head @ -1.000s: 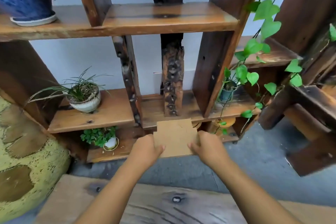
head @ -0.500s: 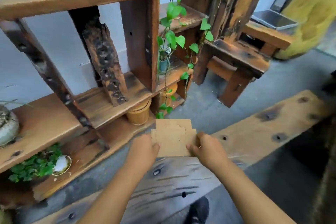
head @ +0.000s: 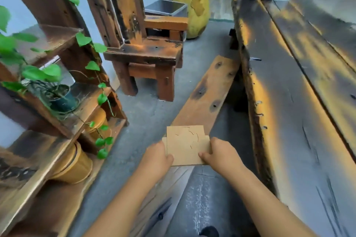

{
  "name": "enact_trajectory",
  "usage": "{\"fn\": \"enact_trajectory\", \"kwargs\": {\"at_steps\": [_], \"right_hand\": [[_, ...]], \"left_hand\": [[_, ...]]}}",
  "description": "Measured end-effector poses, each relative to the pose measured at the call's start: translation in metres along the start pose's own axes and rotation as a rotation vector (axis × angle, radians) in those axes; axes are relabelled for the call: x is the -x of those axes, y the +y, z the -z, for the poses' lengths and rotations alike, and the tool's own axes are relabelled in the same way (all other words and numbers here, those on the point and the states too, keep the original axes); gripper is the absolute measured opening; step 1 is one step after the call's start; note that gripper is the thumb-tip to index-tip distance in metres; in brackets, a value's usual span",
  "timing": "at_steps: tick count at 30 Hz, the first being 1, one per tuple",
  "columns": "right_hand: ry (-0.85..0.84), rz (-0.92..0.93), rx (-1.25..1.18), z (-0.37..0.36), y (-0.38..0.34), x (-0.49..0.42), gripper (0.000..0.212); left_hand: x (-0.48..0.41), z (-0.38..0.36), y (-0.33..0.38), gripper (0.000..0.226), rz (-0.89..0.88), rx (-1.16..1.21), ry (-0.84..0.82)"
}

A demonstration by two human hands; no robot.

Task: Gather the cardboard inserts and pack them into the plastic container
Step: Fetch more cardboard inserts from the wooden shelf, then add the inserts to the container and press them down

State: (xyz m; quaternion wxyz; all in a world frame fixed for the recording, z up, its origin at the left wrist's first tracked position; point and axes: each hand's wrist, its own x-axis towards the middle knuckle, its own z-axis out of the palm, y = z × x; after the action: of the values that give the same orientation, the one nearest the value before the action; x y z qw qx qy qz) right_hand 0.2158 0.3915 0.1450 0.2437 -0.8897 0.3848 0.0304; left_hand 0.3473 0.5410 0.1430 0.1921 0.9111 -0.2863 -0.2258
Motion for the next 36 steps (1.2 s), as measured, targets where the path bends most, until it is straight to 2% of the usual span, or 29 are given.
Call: {"fn": "enact_trajectory", "kwargs": {"at_steps": [10,15,22,25,27,32,36], "right_hand": [[0.131,-0.496,-0.210,0.059,0.175,0.041,0.044],[0.211,-0.721,-0.260,0.070,0.226,0.075,0.034],[0.306,-0.992,-0.308,0.072,0.257,0.098,0.039],[0.332,-1.092,-0.341,0.073,0.260,0.103,0.037],[0.363,-1.175,-0.378,0.072,0.262,0.106,0.034],[0.461,-1.339,-0.442,0.069,0.257,0.124,0.031],[0.549,-1.474,-0.466,0.062,0.256,0.161,0.026]], "left_hand": [[-0.038,-0.102,0.179,0.037,-0.415,-0.201,-0.222],[-0.040,-0.147,0.245,0.030,-0.599,-0.295,-0.328],[-0.052,-0.192,0.302,0.025,-0.845,-0.362,-0.541],[-0.059,-0.204,0.320,0.039,-0.928,-0.348,-0.620],[-0.064,-0.215,0.336,0.040,-1.013,-0.390,-0.663],[-0.055,-0.235,0.365,0.038,-1.162,-0.484,-0.725],[-0.020,-0.254,0.385,0.027,-1.272,-0.515,-0.838]]}}
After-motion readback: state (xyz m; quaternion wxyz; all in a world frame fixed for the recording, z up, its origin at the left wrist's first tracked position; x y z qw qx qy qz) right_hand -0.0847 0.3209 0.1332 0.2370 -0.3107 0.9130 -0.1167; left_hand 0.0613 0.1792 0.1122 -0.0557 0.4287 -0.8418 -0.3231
